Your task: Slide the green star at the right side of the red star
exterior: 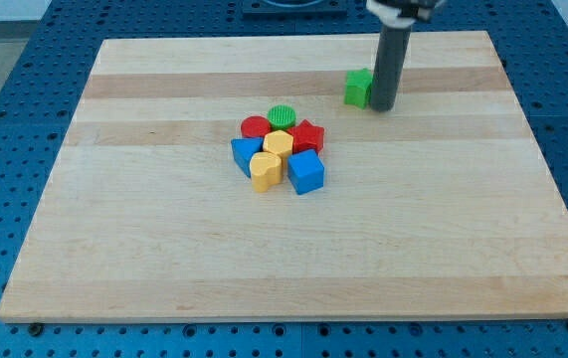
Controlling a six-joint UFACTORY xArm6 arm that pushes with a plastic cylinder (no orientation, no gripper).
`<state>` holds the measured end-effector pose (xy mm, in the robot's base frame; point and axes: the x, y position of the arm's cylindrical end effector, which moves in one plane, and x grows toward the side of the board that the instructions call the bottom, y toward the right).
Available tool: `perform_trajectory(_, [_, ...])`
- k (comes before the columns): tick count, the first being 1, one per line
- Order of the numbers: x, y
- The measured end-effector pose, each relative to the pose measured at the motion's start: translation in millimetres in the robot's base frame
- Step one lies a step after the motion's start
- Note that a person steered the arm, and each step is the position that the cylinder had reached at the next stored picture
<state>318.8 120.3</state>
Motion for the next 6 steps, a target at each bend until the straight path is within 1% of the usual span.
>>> perform_trajectory(1, [-58.5,19.1])
perform_trajectory(2, [-87.3,-4.7])
perform_trajectory(3, [-68.7,-39.4])
perform_trajectory(5, [5.2,-29.2])
perform_trajectory(6, [23.9,-29.2])
